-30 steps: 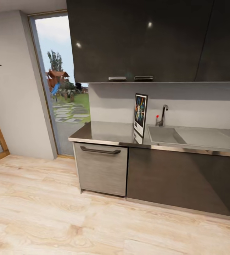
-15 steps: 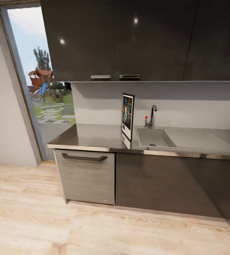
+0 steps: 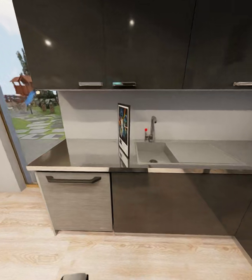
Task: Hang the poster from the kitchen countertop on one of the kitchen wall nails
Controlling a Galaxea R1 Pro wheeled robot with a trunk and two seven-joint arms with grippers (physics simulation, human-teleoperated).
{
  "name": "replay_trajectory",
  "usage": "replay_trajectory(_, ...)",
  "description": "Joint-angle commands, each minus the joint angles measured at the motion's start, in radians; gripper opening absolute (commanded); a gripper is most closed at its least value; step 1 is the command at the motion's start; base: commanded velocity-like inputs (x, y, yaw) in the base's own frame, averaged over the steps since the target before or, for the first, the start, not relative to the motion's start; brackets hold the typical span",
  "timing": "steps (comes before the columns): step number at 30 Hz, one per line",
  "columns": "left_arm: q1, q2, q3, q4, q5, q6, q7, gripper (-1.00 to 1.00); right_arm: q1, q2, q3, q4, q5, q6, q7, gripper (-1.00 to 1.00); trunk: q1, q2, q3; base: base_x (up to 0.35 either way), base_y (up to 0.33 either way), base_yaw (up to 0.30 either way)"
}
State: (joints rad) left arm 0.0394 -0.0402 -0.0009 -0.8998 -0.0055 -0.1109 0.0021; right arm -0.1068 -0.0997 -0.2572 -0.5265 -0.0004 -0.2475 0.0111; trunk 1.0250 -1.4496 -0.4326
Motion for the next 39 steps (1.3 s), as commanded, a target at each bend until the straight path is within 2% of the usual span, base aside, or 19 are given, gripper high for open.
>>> replay_trajectory(1,0.001,-0.005,0.0,-0.036,0.0,-0.001,0.0,1.0,-0.001,0.0,-0.015,-0.001,0.001,-0.016,0.003,1.0,0.0,0.0,-0.001,0.006,-0.004,-0.011)
replay_trajectory(3,0.001,-0.019,0.0,-0.092,-0.001,0.001,0.0,1.0,0.0,-0.001,-0.033,-0.006,0.001,-0.039,0.005,1.0,0.0,0.0,-0.001,0.005,-0.003,-0.008)
replay_trajectory(4,0.001,-0.047,-0.001,-0.172,-0.001,0.012,0.0,1.0,0.0,-0.002,-0.05,-0.022,0.002,-0.069,0.006,1.0,0.0,0.0,-0.001,0.002,-0.001,-0.004)
replay_trajectory(6,0.001,-0.066,-0.001,-0.228,-0.002,0.032,0.0,1.0,0.001,-0.002,-0.056,-0.041,0.002,-0.082,0.006,1.0,0.0,0.0,-0.001,0.001,-0.001,-0.003)
replay_trajectory(8,0.001,-0.113,-0.004,-0.422,-0.004,0.156,0.004,1.0,0.015,-0.002,-0.065,-0.13,0.001,-0.098,0.007,1.0,0.0,0.0,-0.001,0.0,0.0,-0.001)
replay_trajectory(10,0.001,-0.134,-0.005,-0.503,-0.013,0.218,0.006,1.0,0.042,-0.001,-0.067,-0.182,-0.001,-0.101,0.008,1.0,0.0,0.0,-0.001,0.0,0.0,0.0)
replay_trajectory(12,-0.01,-0.134,-0.007,-0.55,-0.021,0.259,0.009,1.0,0.083,0.002,-0.068,-0.246,-0.002,-0.104,0.007,1.0,0.0,0.0,-0.001,0.0,0.0,0.0)
replay_trajectory(13,-0.107,-0.134,-0.071,-0.59,-0.027,0.321,0.091,1.0,0.174,0.008,-0.071,-0.393,-0.003,-0.107,0.006,1.0,0.0,0.0,-0.001,0.0,0.0,0.0)
replay_trajectory(14,-0.199,-0.134,-0.188,-0.596,-0.028,0.351,0.219,1.0,0.198,0.011,-0.072,-0.432,-0.004,-0.112,0.005,1.0,0.0,0.0,-0.001,0.0,0.0,0.0)
replay_trajectory(15,-0.294,-0.134,-0.255,-0.58,-0.026,0.363,0.295,1.0,0.205,0.012,-0.072,-0.443,-0.004,-0.152,0.004,1.0,0.0,0.0,-0.001,0.0,0.0,0.0)
replay_trajectory(18,-0.43,-0.134,-0.287,-0.493,-0.02,0.369,0.331,1.0,0.209,0.012,-0.073,-0.448,-0.015,-0.186,0.002,1.0,0.0,0.0,-0.001,0.0,0.0,0.0)
replay_trajectory(20,-0.518,-0.134,-0.295,-0.41,0.01,0.37,0.341,1.0,0.21,0.012,-0.074,-0.449,-0.029,-0.195,0.002,1.0,0.0,0.0,-0.001,0.0,0.0,0.0)
replay_trajectory(22,-0.606,-0.134,-0.299,-0.306,0.079,0.371,0.346,1.0,0.211,0.012,-0.074,-0.45,-0.042,-0.2,0.001,1.0,0.0,0.0,-0.001,0.0,0.0,0.0)
replay_trajectory(23,-0.667,-0.134,-0.3,-0.227,0.133,0.371,0.347,1.0,0.211,0.012,-0.074,-0.451,-0.048,-0.202,0.0,1.0,0.0,0.0,-0.001,0.0,0.0,0.0)
replay_trajectory(27,-0.791,-0.134,-0.302,-0.064,0.222,0.37,0.348,1.0,0.211,0.012,-0.074,-0.452,-0.054,-0.205,-0.001,1.0,0.0,0.0,-0.001,0.0,0.0,0.0)
replay_trajectory(28,-0.864,-0.134,-0.302,0.023,0.263,0.366,0.346,1.0,0.211,0.012,-0.074,-0.452,-0.056,-0.205,-0.001,1.0,0.0,0.0,-0.001,0.0,0.0,0.0)
replay_trajectory(32,-0.917,-0.134,-0.315,0.065,0.293,0.357,0.343,1.0,0.211,0.012,-0.074,-0.451,-0.057,-0.205,0.0,1.0,0.0,0.0,-0.001,0.0,0.0,0.0)
replay_trajectory(35,-0.934,-0.134,-0.365,0.073,0.303,0.354,0.344,1.0,0.211,0.012,-0.073,-0.446,-0.058,-0.205,0.0,1.0,0.0,0.0,-0.001,0.021,-0.021,0.0)
replay_trajectory(39,-0.941,-0.134,-0.403,0.075,0.306,0.353,0.347,1.0,0.211,0.012,-0.073,-0.441,-0.058,-0.205,0.0,1.0,0.0,0.0,-0.001,0.152,-0.144,0.0)
